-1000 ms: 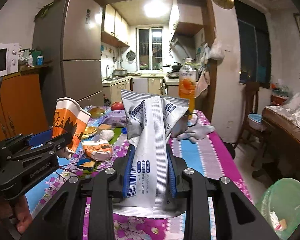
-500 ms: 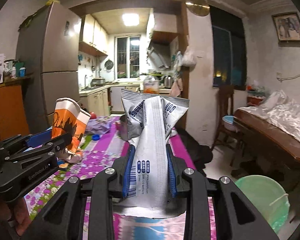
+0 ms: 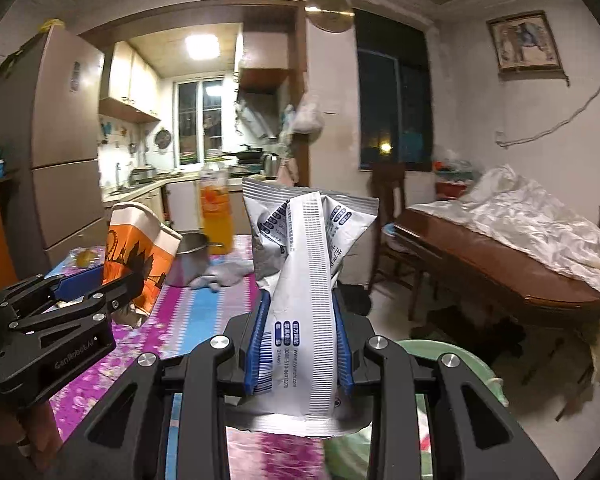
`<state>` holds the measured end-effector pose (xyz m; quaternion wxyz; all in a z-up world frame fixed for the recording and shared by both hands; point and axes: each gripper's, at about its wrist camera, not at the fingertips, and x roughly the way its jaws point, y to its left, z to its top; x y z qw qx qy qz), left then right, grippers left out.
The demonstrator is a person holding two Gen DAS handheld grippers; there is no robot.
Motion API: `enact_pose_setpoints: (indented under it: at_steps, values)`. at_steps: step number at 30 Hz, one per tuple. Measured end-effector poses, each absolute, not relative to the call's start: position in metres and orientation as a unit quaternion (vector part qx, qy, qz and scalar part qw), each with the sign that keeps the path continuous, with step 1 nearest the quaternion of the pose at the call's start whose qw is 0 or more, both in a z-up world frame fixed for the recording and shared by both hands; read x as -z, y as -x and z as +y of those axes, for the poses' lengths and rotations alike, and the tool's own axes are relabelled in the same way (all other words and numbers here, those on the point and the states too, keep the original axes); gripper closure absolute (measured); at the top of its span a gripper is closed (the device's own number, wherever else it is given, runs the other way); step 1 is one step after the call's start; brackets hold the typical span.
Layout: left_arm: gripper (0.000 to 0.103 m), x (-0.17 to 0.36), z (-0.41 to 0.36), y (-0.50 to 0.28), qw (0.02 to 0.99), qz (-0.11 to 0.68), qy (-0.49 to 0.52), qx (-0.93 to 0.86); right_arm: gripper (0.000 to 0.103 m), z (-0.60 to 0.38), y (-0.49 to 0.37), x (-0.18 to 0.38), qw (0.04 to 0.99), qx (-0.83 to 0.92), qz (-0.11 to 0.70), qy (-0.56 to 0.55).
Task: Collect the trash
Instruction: 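Carry the orange cup and white packet over the green bin with both tools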
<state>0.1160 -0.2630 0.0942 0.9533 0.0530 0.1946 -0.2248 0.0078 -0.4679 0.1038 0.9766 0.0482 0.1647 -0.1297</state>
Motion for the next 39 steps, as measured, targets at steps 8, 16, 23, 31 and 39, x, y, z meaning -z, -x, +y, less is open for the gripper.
enact_pose_setpoints:
  at_steps: [8,16,23,31,39]
  values:
    - [0.063,-0.09,-0.327,-0.112,0.937,0.206,-0.07,0.273,0.072,-0.54,0.005,-0.097,0.965,0.176,0.187,-0.055]
    - [0.064,-0.069,-0.389,-0.124,0.907,0.262,-0.089,0.318,0.072,-0.597,-0.019,-0.078,0.944,0.186,0.263,-0.074]
    - [0.064,-0.033,-0.437,-0.143,0.863,0.35,-0.102,0.35,0.072,-0.652,-0.052,-0.042,0.916,0.163,0.347,-0.12]
    - [0.064,-0.005,-0.453,-0.155,0.84,0.4,-0.113,0.348,0.072,-0.69,-0.076,-0.008,0.883,0.152,0.421,-0.138]
    - [0.064,0.001,-0.455,-0.166,0.836,0.419,-0.111,0.337,0.072,-0.706,-0.074,0.011,0.867,0.156,0.452,-0.138]
